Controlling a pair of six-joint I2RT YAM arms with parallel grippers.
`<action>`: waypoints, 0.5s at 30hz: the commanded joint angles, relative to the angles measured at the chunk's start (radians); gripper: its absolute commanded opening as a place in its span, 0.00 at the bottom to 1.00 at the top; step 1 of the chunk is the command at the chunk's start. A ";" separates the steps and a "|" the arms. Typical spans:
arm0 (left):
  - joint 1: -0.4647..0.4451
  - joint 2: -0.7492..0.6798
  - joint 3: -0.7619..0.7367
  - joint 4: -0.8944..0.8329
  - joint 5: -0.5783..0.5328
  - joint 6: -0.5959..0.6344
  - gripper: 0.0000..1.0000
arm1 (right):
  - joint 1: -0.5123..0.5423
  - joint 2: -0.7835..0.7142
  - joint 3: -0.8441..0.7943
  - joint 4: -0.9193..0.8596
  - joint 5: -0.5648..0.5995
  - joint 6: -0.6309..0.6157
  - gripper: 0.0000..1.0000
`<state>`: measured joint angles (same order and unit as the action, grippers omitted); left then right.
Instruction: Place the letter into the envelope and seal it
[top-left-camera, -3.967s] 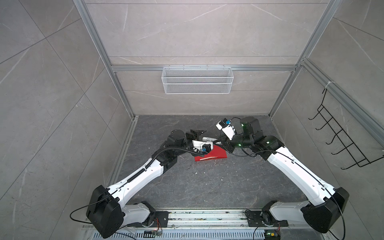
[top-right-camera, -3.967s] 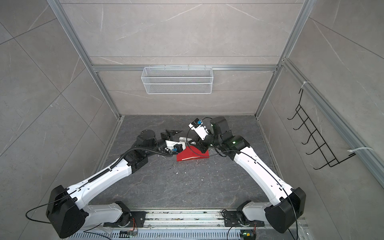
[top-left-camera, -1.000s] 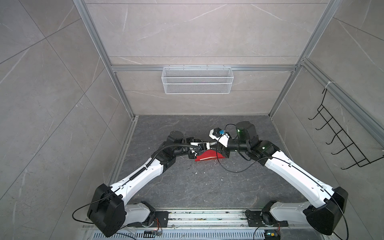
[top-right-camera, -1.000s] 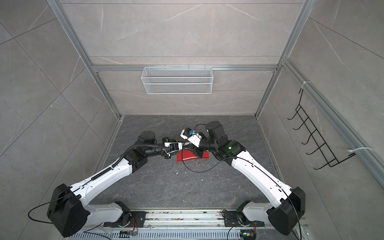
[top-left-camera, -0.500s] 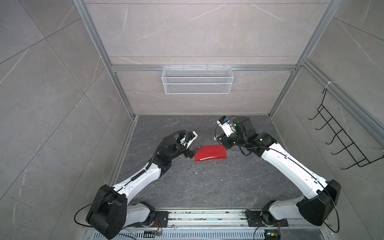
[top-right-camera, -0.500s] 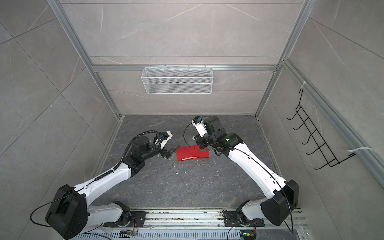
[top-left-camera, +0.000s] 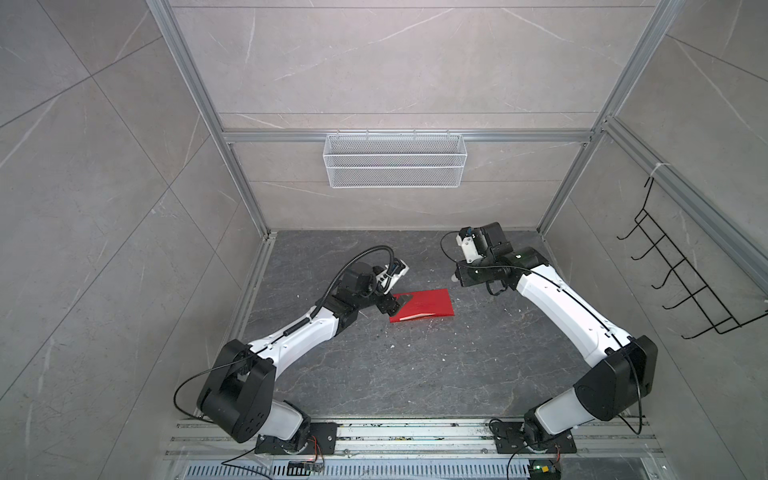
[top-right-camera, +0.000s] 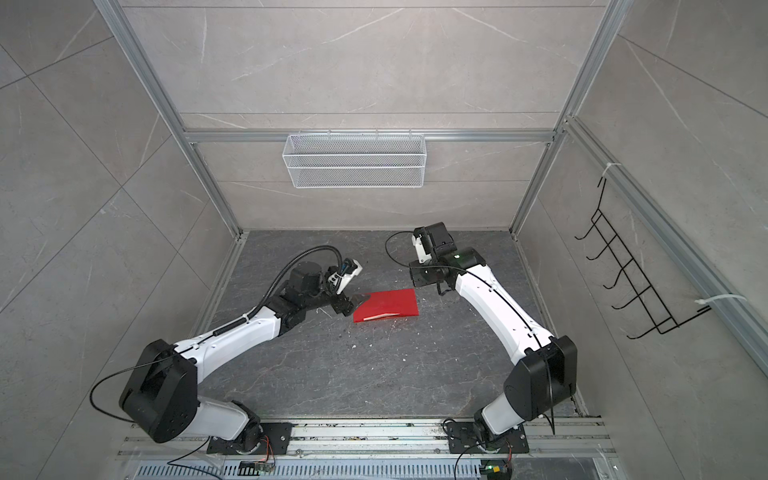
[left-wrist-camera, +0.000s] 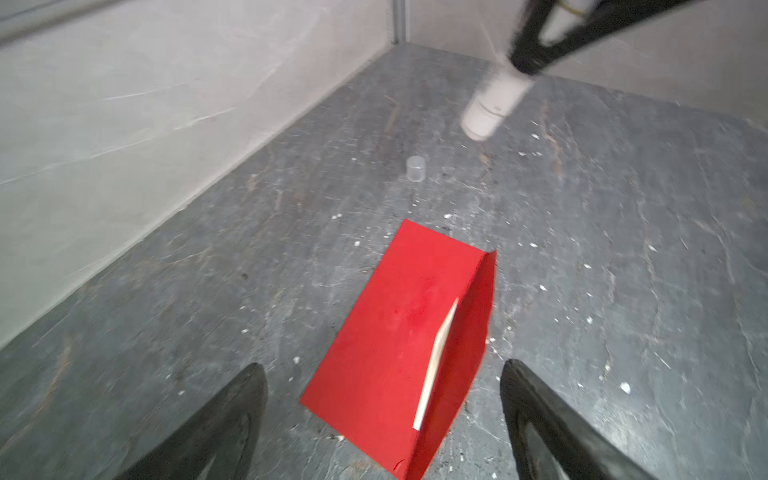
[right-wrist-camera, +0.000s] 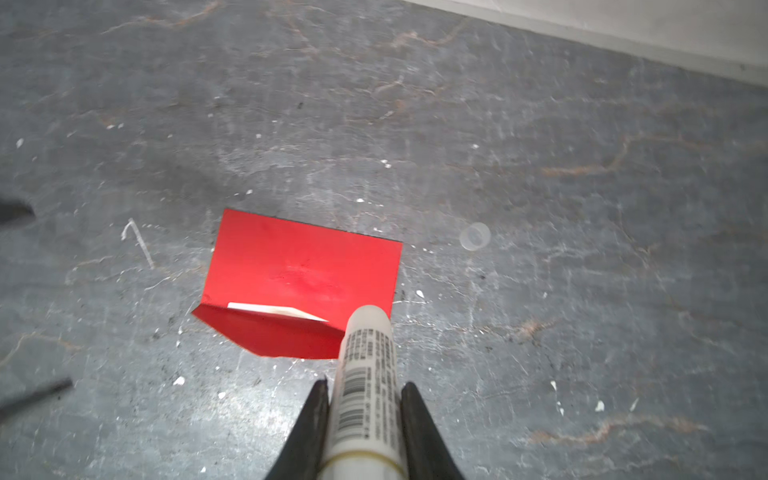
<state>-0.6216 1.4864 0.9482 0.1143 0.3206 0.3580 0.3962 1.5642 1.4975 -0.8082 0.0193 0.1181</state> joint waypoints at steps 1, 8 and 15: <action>-0.049 0.067 0.074 -0.068 0.090 0.181 0.87 | -0.020 0.018 0.034 -0.026 -0.018 0.049 0.00; -0.101 0.234 0.159 -0.090 0.049 0.227 0.78 | -0.042 0.013 0.017 -0.025 -0.040 0.051 0.00; -0.122 0.335 0.186 -0.077 0.023 0.222 0.62 | -0.050 0.008 -0.003 -0.011 -0.055 0.046 0.00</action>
<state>-0.7349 1.7966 1.0958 0.0299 0.3470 0.5629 0.3519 1.5803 1.5005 -0.8158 -0.0181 0.1474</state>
